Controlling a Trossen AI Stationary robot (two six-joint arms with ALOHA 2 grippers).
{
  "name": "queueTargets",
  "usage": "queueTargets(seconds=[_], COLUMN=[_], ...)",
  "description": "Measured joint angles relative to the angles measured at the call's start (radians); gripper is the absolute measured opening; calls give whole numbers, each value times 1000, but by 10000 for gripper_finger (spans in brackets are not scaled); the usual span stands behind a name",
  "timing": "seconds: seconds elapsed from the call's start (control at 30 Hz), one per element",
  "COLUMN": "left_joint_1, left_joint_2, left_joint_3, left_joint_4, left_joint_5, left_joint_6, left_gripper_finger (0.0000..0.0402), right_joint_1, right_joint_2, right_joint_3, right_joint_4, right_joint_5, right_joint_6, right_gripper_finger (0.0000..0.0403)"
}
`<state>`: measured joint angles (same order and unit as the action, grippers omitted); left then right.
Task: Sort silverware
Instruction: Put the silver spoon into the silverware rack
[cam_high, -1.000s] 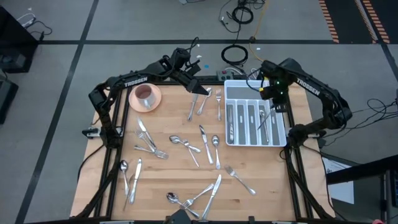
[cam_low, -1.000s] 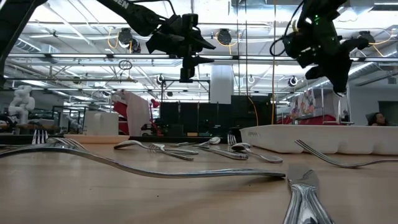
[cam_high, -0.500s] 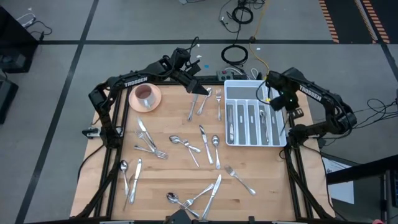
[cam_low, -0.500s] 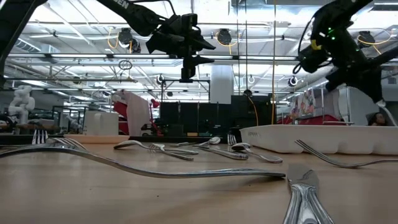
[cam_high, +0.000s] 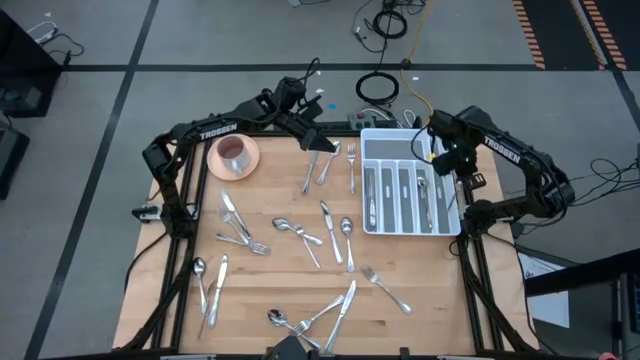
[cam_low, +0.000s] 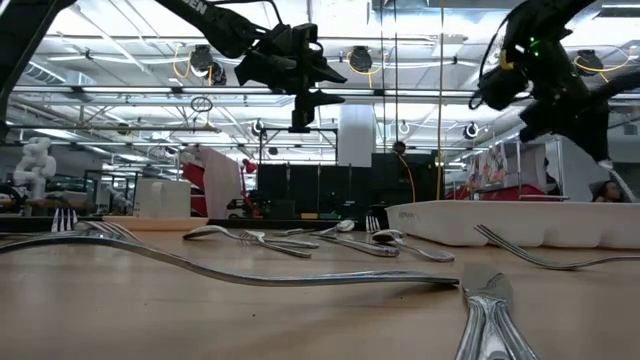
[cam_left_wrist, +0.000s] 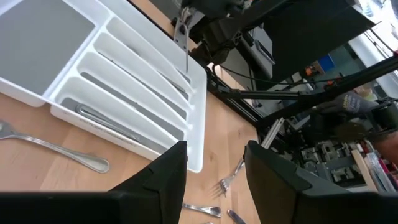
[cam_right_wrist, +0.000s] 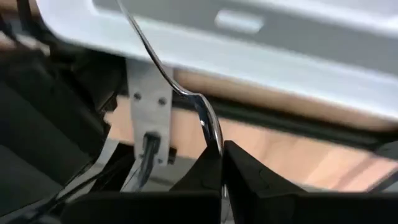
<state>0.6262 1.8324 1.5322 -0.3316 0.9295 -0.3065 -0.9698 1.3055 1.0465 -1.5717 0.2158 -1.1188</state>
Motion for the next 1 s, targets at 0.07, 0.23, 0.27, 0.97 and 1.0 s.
queueTargets(seconds=[0.07,0.23,0.27,0.97,1.0], left_joint_1=[0,0,0,0,0], left_joint_2=[0,0,0,0,0], left_joint_3=[0,0,0,0,0], left_joint_4=[0,0,0,0,0], left_joint_5=[0,0,0,-4,-4], left_joint_6=[0,0,0,35,35], left_gripper_finger=[164,164,164,164,164], right_joint_1=[18,68,77,193,193], right_joint_2=[0,42,59,399,408], right_joint_3=[54,155,160,140,134], right_joint_4=[1,1,2,69,82], right_joint_5=[-40,-63,-63,-136,-132], right_joint_6=[-3,-12,-12,82,86], right_gripper_finger=[0,0,0,0,0])
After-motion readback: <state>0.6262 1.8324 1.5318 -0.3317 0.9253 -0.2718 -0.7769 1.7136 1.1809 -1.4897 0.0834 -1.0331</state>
